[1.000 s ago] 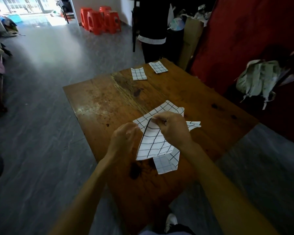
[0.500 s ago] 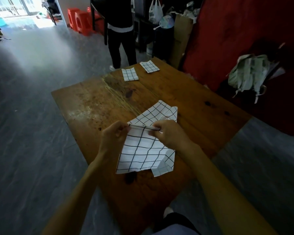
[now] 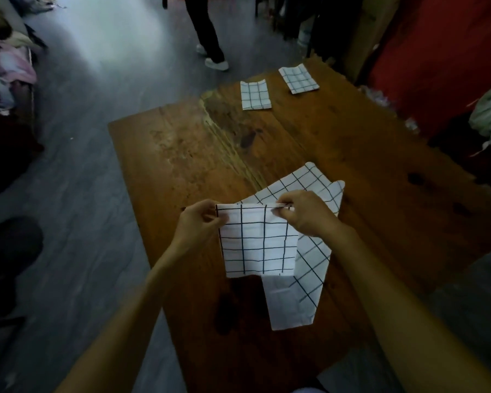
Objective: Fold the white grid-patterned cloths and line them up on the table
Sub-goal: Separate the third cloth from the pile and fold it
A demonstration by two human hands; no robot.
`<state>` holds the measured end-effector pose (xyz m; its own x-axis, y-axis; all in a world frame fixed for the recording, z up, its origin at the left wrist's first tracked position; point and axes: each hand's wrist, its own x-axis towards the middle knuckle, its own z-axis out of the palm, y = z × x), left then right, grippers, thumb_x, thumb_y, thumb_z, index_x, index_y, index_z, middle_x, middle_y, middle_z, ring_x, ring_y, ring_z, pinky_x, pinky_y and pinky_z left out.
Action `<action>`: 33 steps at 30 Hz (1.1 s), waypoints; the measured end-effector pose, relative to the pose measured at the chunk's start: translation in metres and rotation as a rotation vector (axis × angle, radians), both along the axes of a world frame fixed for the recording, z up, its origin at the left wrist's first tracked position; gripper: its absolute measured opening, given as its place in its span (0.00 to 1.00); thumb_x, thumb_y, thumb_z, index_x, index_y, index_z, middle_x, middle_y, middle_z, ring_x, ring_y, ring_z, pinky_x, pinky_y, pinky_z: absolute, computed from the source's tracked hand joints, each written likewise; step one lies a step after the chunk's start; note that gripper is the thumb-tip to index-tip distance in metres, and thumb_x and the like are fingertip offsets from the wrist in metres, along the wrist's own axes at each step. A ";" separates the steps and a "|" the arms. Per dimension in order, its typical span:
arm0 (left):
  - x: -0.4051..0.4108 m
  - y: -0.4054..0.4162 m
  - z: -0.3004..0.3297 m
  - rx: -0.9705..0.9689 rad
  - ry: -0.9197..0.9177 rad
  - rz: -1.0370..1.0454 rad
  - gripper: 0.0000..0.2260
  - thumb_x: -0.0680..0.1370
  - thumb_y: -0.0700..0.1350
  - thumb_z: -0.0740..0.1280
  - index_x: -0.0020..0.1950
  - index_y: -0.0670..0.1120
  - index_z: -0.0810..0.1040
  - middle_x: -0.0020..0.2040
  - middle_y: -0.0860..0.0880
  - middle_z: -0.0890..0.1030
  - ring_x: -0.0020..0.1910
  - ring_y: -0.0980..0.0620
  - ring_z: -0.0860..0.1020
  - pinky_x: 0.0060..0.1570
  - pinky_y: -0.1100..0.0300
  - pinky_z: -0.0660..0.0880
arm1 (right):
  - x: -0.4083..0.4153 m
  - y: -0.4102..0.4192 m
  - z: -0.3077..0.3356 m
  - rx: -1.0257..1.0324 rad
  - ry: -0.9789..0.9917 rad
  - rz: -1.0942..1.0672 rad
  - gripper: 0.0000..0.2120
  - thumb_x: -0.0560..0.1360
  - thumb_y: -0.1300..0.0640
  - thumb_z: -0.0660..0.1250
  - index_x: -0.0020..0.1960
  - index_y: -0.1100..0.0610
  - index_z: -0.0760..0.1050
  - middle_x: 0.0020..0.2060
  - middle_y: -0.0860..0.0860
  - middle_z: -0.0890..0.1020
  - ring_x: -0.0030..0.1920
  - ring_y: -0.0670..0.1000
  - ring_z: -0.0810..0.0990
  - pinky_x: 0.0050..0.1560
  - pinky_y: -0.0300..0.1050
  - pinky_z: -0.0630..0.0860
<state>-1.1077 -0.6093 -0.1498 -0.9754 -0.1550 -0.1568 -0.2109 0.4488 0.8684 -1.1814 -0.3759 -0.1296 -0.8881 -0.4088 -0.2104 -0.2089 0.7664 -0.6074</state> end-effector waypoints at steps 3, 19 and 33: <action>-0.037 -0.003 -0.018 -0.105 -0.039 0.017 0.04 0.76 0.44 0.68 0.49 0.49 0.78 0.47 0.53 0.81 0.46 0.57 0.79 0.45 0.60 0.79 | -0.040 -0.003 -0.027 0.011 0.018 0.001 0.07 0.76 0.51 0.68 0.51 0.53 0.80 0.48 0.50 0.82 0.49 0.49 0.78 0.48 0.45 0.74; -0.065 0.029 -0.115 -0.599 0.136 -0.046 0.08 0.75 0.42 0.68 0.52 0.44 0.73 0.49 0.48 0.74 0.47 0.53 0.71 0.44 0.63 0.68 | -0.081 0.001 -0.117 -0.118 0.112 -0.069 0.06 0.76 0.56 0.68 0.51 0.55 0.80 0.47 0.51 0.83 0.49 0.49 0.79 0.51 0.48 0.77; -0.026 0.072 -0.133 -0.661 0.033 -0.392 0.18 0.78 0.39 0.61 0.69 0.43 0.69 0.66 0.42 0.73 0.65 0.46 0.70 0.64 0.54 0.67 | -0.056 0.002 -0.112 -0.186 0.150 -0.078 0.05 0.75 0.58 0.68 0.50 0.57 0.80 0.47 0.51 0.83 0.49 0.47 0.79 0.53 0.44 0.77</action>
<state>-1.1333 -0.5373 -0.2830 -0.9810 0.1513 -0.1218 0.0916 0.9133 0.3968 -1.2371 -0.3736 -0.2417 -0.9341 -0.3570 -0.0016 -0.2518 0.6619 -0.7061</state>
